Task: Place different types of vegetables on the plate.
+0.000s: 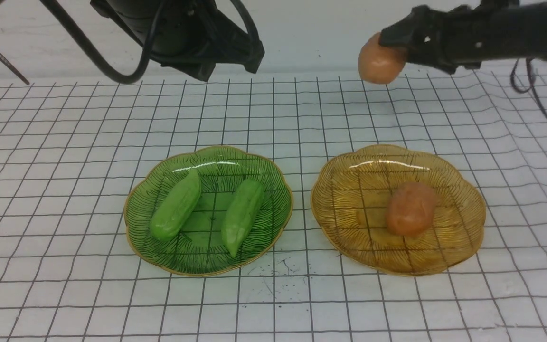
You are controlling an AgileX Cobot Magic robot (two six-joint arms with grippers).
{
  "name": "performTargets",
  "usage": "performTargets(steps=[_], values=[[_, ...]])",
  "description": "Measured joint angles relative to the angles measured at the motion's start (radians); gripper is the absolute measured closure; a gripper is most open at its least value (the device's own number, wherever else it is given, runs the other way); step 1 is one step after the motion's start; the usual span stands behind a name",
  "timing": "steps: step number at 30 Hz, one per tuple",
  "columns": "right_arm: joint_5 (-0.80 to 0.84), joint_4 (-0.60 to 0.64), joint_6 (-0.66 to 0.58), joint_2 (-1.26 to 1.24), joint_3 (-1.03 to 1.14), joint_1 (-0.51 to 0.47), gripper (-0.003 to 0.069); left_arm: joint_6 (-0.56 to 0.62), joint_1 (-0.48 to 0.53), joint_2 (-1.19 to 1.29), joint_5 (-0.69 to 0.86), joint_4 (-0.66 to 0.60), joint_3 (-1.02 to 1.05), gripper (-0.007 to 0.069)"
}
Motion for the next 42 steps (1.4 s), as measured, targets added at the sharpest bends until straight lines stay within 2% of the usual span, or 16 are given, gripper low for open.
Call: performTargets(steps=[3, 5, 11, 15, 19, 21, 23, 26, 30, 34, 37, 40, 42], values=[[0.197, -0.291, 0.204, -0.079, -0.002, 0.011, 0.0192, 0.0, 0.0, 0.0, 0.0, 0.0, 0.0, 0.0632], [0.252, -0.43, 0.291, -0.088, -0.002, 0.042, 0.0192, 0.0, 0.0, 0.0, 0.0, 0.0, 0.0, 0.0632], [0.241, -0.658, 0.41, -0.074, -0.002, 0.168, 0.0192, -0.003, 0.0, 0.0, 0.0, -0.003, 0.0, 0.0632], [0.199, -0.697, 0.448, -0.012, -0.002, 0.246, 0.0192, -0.003, 0.0, -0.006, 0.0, -0.02, 0.0, 0.0632], [0.163, -0.705, 0.499, 0.067, -0.002, 0.265, 0.0192, -0.003, 0.0, -0.056, 0.002, -0.03, 0.002, 0.0632], [0.16, -0.707, 0.526, 0.094, -0.002, 0.265, 0.0164, -0.003, 0.0, -0.105, 0.003, -0.034, 0.002, 0.0632], [0.16, -0.709, 0.537, 0.109, -0.002, 0.265, 0.0098, -0.003, 0.0, -0.165, 0.003, -0.043, 0.016, 0.0632], [0.171, -0.709, 0.54, 0.111, -0.002, 0.265, 0.0043, -0.009, 0.0, -0.246, 0.003, -0.05, 0.065, 0.0632], [0.214, -0.73, 0.54, 0.1, -0.002, 0.265, 0.0024, -0.034, 0.0, -0.347, 0.005, -0.05, 0.141, 0.0632], [0.263, -0.81, 0.54, 0.043, -0.002, 0.265, 0.0101, -0.045, 0.0, -0.481, 0.007, -0.039, 0.233, 0.0632], [0.268, -0.888, 0.543, -0.059, -0.002, 0.265, 0.0217, -0.069, 0.0, -0.605, 0.009, -0.021, 0.298, 0.0632], [0.273, -0.926, 0.56, -0.181, -0.002, 0.265, 0.0345, -0.11, 0.0, -0.728, 0.018, 0.02, 0.343, 0.0632], [0.274, -0.934, 0.57, -0.244, -0.002, 0.265, 0.0405, -0.126, 0.0, -0.779, 0.024, 0.048, 0.36, 0.0632]])
